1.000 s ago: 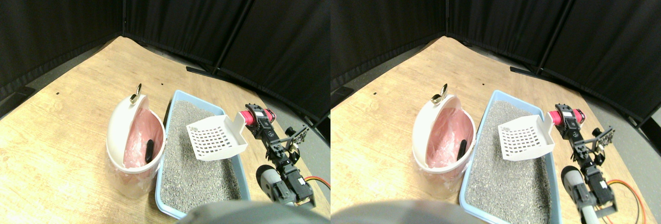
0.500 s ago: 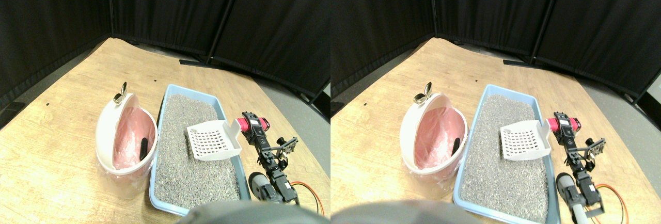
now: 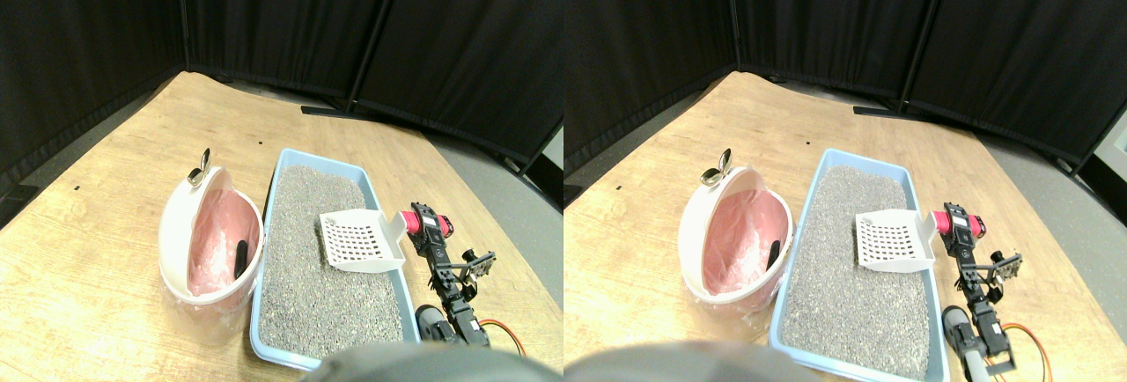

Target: Scoop (unimanual)

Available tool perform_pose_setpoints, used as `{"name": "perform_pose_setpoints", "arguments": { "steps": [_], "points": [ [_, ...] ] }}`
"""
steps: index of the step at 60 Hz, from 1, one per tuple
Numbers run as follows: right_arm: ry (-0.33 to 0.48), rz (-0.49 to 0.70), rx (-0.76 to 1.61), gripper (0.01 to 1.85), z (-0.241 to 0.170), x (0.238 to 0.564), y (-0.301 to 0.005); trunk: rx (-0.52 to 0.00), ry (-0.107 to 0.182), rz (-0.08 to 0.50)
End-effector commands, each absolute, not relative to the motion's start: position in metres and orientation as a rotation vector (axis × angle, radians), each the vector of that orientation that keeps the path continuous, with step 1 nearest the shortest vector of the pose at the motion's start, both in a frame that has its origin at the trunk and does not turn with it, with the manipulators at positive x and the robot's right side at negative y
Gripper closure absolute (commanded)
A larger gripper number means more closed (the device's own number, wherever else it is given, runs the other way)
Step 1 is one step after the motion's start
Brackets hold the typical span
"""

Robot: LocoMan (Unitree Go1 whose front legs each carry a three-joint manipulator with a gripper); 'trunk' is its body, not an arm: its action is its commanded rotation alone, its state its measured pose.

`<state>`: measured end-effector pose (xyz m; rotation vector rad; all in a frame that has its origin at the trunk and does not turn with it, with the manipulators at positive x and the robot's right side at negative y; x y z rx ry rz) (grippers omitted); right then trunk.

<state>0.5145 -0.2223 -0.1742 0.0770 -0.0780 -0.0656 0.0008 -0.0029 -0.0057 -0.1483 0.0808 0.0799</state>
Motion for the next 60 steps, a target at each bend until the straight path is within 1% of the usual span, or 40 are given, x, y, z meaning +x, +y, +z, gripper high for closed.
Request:
{"name": "perform_pose_setpoints", "arguments": {
  "steps": [1,8,10,11,13,22,29,36,37,39,41,42,43,44,45,47,48,51,54,60],
  "points": [
    [-0.074,-0.056,0.061,1.8,-0.185,0.512,-0.226,-0.152,0.079,0.079],
    [-0.029,-0.079,0.051,1.8,-0.187,0.511,-0.228,-0.153,0.082,0.079],
    [-0.033,-0.07,0.048,1.8,-0.189,0.512,-0.23,-0.157,0.08,0.08],
    [-0.015,-0.092,0.055,1.8,-0.189,0.511,-0.23,-0.158,0.08,0.082],
    [-0.006,-0.1,0.058,1.8,-0.19,0.51,-0.23,-0.16,0.081,0.083],
    [0.025,-0.117,0.036,1.8,-0.193,0.509,-0.228,-0.169,0.077,0.093],
    [0.033,-0.109,0.039,1.8,-0.197,0.51,-0.227,-0.172,0.078,0.095],
    [0.114,-0.142,0.048,1.8,-0.195,0.507,-0.226,-0.176,0.076,0.094],
    [0.142,-0.169,0.036,1.77,-0.194,0.507,-0.226,-0.177,0.075,0.094],
    [0.167,-0.181,0.032,1.57,-0.193,0.506,-0.226,-0.178,0.075,0.094],
    [0.222,-0.186,0.03,1.03,-0.191,0.505,-0.228,-0.179,0.076,0.094],
    [0.222,-0.186,0.03,1.03,-0.191,0.505,-0.228,-0.179,0.076,0.094],
    [0.26,-0.199,0.05,0.72,-0.19,0.504,-0.229,-0.18,0.076,0.094],
    [0.27,-0.202,0.054,0.64,-0.189,0.503,-0.229,-0.18,0.076,0.094],
    [0.27,-0.202,0.054,0.64,-0.189,0.503,-0.229,-0.18,0.076,0.094],
    [0.302,-0.199,0.066,0.42,-0.186,0.501,-0.23,-0.179,0.078,0.091],
    [0.316,-0.189,0.075,0.34,-0.184,0.5,-0.231,-0.179,0.078,0.091],
    [0.334,-0.158,0.074,0.24,-0.179,0.497,-0.231,-0.178,0.077,0.088],
    [0.34,-0.132,0.088,0.19,-0.177,0.496,-0.231,-0.178,0.077,0.088],
    [0.343,-0.092,0.099,0.16,-0.169,0.491,-0.229,-0.176,0.076,0.083]
  ]
}}
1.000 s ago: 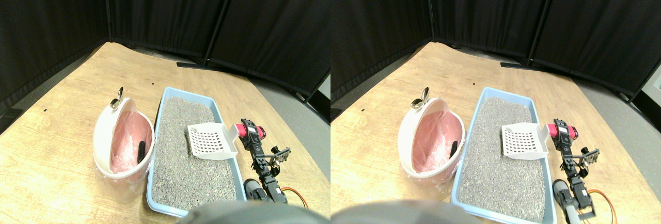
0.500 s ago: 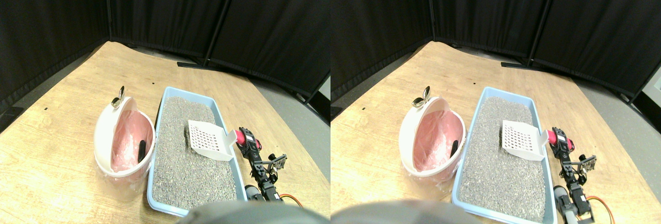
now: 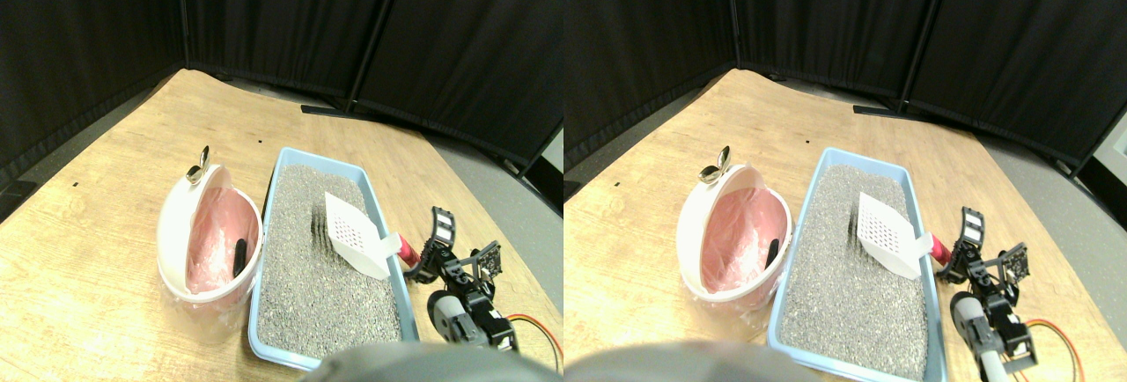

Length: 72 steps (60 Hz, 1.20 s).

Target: Scoop (unimanual)

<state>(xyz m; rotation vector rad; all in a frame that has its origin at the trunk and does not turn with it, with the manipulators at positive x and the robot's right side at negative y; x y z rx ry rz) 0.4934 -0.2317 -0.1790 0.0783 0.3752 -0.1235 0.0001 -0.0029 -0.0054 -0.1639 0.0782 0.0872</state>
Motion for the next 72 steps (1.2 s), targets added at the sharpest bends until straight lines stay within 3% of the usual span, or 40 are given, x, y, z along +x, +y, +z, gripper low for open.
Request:
{"name": "perform_pose_setpoints", "arguments": {
  "steps": [1,11,20,23,25,27,29,30,31,32,34,46,72],
  "points": [
    [0.34,-0.085,0.101,0.17,-0.168,0.49,-0.229,-0.175,0.077,0.08],
    [0.346,-0.069,0.113,0.19,-0.158,0.482,-0.227,-0.173,0.074,0.076],
    [0.3,-0.049,0.108,0.29,-0.148,0.473,-0.228,-0.168,0.075,0.069],
    [0.263,-0.053,0.102,0.51,-0.144,0.47,-0.228,-0.166,0.075,0.066],
    [0.223,-0.028,0.106,0.8,-0.142,0.467,-0.229,-0.164,0.074,0.064],
    [0.193,-0.007,0.108,0.98,-0.142,0.466,-0.229,-0.162,0.073,0.062],
    [0.154,0.006,0.113,1.32,-0.141,0.464,-0.23,-0.159,0.076,0.059],
    [0.154,0.006,0.113,1.32,-0.141,0.464,-0.23,-0.158,0.076,0.058],
    [0.131,0.004,0.12,1.63,-0.14,0.462,-0.23,-0.157,0.075,0.057],
    [0.131,0.004,0.12,1.63,-0.14,0.462,-0.23,-0.157,0.075,0.057],
    [0.105,0.002,0.116,1.8,-0.139,0.461,-0.231,-0.152,0.075,0.052],
    [0.056,0.028,0.084,1.8,-0.132,0.45,-0.234,-0.135,0.073,0.029],
    [0.046,0.037,0.062,1.8,-0.125,0.434,-0.242,-0.122,0.073,-0.006]
  ]
}}
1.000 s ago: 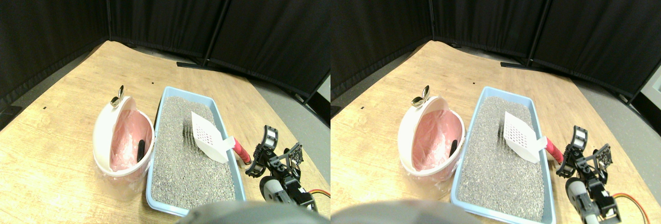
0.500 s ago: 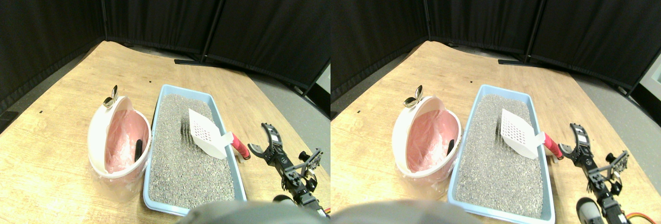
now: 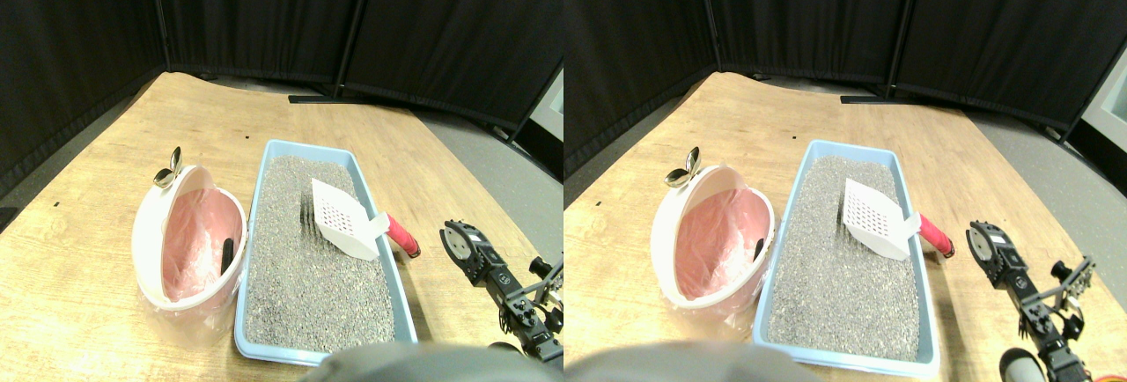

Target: Scoop (unimanual)

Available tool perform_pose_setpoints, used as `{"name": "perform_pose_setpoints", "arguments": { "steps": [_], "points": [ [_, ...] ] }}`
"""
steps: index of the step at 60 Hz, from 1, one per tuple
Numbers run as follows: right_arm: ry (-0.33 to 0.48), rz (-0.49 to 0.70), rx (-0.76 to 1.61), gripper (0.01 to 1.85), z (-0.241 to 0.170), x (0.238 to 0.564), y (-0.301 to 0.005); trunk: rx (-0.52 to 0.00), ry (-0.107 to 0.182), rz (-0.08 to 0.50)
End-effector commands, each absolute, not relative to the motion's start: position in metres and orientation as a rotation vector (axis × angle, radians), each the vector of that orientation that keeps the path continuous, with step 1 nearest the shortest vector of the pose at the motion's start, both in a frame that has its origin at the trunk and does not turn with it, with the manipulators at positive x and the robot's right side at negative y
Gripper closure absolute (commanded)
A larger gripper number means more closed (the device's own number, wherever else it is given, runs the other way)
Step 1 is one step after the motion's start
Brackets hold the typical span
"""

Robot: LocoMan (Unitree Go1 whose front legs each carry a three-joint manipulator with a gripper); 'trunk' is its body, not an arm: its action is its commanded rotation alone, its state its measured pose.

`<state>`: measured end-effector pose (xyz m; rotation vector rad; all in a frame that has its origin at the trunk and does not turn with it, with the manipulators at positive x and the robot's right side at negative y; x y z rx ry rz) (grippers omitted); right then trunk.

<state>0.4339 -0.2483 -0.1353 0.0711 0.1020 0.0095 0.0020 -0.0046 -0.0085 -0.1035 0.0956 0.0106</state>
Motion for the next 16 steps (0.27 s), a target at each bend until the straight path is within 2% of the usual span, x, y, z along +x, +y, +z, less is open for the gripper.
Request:
{"name": "perform_pose_setpoints", "arguments": {
  "steps": [1,16],
  "points": [
    [0.048,0.036,0.063,1.8,-0.1248,0.4334,-0.2421,-0.123,0.073,-0.007],
    [0.047,0.043,0.055,1.8,-0.1217,0.43,-0.2374,-0.129,0.07,-0.009]
  ]
}}
